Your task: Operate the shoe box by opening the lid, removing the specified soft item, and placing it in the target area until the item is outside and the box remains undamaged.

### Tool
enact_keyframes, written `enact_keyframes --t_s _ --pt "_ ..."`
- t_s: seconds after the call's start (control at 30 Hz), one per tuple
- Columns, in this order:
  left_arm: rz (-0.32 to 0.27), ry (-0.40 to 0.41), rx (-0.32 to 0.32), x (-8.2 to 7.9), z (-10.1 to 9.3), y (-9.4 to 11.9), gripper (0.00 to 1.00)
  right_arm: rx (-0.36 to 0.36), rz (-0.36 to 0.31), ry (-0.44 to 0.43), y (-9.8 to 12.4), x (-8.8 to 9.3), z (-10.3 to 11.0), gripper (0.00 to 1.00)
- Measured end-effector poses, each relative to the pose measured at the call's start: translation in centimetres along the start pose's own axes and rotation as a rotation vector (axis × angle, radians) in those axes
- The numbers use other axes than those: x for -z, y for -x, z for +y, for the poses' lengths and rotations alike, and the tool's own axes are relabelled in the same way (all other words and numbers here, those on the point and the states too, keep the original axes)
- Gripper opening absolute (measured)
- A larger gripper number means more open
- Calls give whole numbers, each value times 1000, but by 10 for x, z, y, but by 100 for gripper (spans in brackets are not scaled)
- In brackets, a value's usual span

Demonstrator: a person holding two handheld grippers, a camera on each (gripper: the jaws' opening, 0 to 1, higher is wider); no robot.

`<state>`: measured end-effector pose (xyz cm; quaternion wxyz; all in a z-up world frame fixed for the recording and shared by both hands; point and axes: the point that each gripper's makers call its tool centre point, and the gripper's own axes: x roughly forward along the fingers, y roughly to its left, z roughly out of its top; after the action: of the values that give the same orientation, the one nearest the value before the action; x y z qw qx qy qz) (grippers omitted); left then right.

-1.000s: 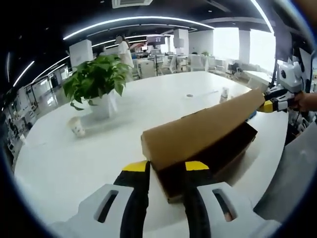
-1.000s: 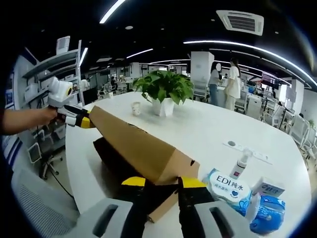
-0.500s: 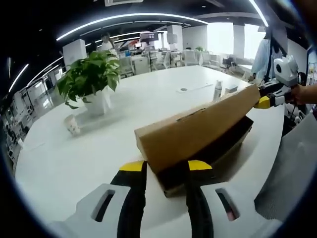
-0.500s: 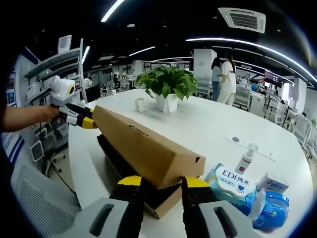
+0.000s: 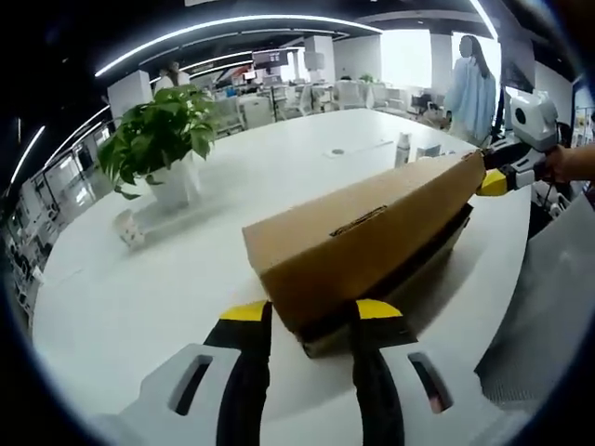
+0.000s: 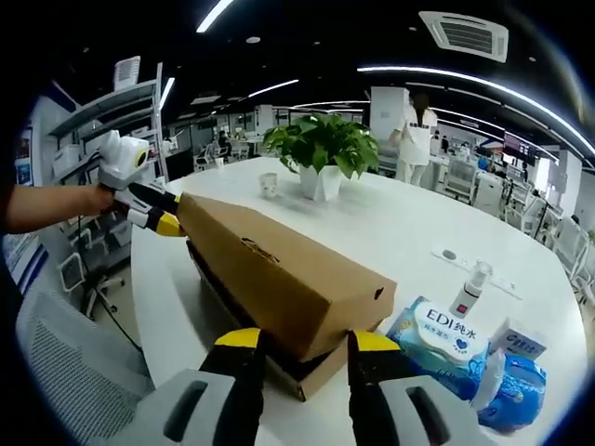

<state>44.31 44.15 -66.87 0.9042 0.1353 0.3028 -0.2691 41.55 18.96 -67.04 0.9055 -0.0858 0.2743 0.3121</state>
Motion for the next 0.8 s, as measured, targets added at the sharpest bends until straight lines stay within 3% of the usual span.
enact_keyframes --t_s 0.8 --pt "84 -51 5 19 -6 -10 36 0 51 43 -11 19 4 37"
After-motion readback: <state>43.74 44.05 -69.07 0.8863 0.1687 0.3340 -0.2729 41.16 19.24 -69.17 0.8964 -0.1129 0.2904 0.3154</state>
